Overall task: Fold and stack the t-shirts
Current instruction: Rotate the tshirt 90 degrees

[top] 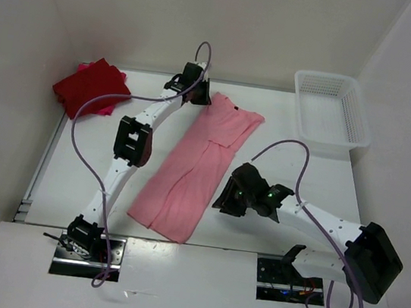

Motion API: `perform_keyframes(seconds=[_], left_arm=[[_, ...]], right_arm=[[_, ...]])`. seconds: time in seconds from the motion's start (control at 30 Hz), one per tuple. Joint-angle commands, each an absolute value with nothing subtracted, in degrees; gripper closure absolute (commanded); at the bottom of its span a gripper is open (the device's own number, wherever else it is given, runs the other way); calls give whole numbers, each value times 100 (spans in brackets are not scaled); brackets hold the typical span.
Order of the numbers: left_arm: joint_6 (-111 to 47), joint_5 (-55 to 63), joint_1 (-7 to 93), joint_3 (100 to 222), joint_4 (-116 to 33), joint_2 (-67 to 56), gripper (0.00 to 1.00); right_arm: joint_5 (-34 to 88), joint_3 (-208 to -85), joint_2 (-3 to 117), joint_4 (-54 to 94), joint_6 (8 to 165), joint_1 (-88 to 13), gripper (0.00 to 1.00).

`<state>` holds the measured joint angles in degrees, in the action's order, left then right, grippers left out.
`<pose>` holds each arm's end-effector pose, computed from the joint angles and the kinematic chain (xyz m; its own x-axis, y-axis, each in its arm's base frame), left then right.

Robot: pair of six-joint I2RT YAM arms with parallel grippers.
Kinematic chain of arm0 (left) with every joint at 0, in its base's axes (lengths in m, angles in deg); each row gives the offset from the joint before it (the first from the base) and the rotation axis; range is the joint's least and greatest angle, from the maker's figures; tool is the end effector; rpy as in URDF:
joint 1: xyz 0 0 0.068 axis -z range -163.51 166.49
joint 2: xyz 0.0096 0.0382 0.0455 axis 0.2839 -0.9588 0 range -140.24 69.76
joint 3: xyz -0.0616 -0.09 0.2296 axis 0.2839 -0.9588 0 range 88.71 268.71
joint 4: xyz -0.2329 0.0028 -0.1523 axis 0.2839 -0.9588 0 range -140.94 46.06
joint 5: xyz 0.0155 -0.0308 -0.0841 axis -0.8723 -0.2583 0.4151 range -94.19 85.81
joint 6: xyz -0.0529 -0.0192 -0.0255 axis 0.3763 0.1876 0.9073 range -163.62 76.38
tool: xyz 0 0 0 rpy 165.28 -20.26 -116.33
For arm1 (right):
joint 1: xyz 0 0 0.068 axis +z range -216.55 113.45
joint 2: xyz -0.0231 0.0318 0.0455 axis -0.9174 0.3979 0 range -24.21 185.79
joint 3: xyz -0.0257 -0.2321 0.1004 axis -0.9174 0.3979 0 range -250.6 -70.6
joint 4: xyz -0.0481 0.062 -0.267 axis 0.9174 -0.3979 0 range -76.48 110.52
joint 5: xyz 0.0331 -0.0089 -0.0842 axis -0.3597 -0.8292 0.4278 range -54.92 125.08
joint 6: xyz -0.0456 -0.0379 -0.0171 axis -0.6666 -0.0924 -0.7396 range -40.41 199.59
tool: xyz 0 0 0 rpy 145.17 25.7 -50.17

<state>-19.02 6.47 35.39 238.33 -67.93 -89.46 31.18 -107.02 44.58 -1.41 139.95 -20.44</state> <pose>0.5817 -0.2083 0.1493 -0.6690 -0.2035 -0.7149 0.2040 0.8746 -0.4398 0.1752 0.1866 0.1538 -0.9273 0.2868 -0.2405 0.1201 0.8365 0.5346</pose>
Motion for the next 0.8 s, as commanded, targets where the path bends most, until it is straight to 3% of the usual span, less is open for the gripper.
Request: perform_keyframes(seconds=[0.0, 0.27, 0.37, 0.53, 0.67, 0.7, 0.77], left_arm=[[-1595, 372, 3303, 24243, -6320, -8862, 100], [-1321, 127, 2485, 24243, -6301, -8809, 100], [-1128, -64, 2414, 24295, -6501, -8809, 85], [-1363, 310, 2159, 23359, -6706, -8021, 27], [-1444, 372, 2159, 20057, -5549, -5931, 16], [-1444, 425, 2159, 18963, -5493, -5117, 16], [-1313, 714, 2159, 17990, -5493, -4400, 16]], right_arm=[[3105, -10865, 4408, -207, 13910, -2216, 59], [3034, -11103, 4944, -75, 13637, -2322, 57], [2981, -11234, 5119, -75, 13566, -2322, 54], [3033, -11358, 5278, 3, 13461, -2322, 53], [2902, -11296, 5444, 557, 13522, -2322, 53], [2902, -11296, 5497, 628, 13522, -2322, 53], [2902, -11296, 5576, 812, 13470, -2322, 50]])
